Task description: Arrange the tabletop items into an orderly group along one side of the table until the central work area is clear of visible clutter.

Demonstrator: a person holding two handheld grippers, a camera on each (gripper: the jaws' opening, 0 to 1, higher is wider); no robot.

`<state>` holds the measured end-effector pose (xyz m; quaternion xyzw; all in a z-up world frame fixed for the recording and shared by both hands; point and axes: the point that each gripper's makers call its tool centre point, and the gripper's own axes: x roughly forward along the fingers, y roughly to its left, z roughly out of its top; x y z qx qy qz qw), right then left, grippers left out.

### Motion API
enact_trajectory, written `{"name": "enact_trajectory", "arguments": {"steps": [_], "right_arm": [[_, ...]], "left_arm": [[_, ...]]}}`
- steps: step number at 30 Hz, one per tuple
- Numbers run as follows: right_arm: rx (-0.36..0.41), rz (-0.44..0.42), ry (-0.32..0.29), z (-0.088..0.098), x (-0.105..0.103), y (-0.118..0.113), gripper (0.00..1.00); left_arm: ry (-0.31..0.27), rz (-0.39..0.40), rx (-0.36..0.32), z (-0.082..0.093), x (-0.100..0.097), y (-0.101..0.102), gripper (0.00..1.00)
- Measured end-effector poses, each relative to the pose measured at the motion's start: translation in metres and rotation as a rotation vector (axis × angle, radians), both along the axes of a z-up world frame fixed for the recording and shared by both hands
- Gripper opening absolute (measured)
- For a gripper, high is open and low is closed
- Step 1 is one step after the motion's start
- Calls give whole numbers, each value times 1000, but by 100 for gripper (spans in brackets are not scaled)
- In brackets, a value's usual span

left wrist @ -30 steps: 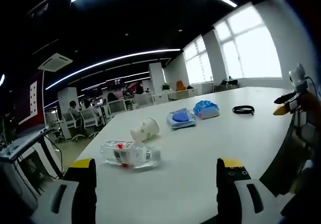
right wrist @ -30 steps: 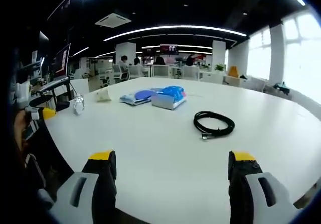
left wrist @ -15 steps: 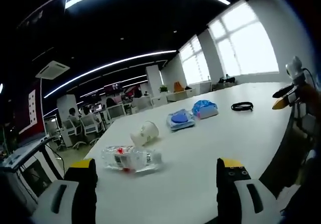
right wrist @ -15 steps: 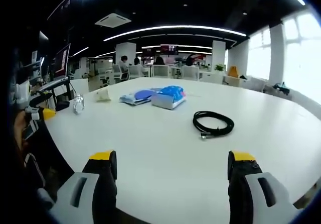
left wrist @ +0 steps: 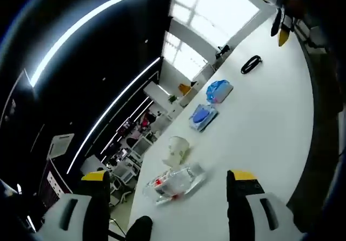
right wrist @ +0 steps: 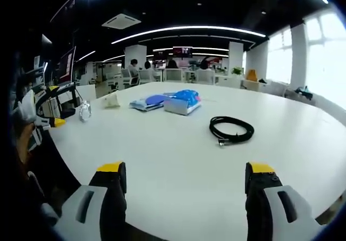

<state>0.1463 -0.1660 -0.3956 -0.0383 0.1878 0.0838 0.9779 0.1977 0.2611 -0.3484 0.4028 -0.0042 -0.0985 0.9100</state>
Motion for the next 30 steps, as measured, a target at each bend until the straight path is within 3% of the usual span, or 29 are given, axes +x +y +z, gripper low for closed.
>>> {"name": "enact_trajectory", "arguments": {"steps": [7, 10, 13, 20, 30], "right_arm": [[-7, 5, 1, 0, -1, 2, 88], [-5, 4, 1, 1, -1, 2, 88], [-7, 6, 0, 1, -1, 3, 88], [-11, 11, 8, -1, 0, 5, 87], [-8, 17, 11, -2, 0, 8, 87]], "left_arm": [[4, -13, -17, 0, 0, -2, 92], [14, -4, 23, -4, 0, 0, 92], [39, 28, 107, -12, 2, 6, 92], [35, 21, 133, -12, 4, 5, 92], [34, 37, 224, -16, 12, 8, 92]]}}
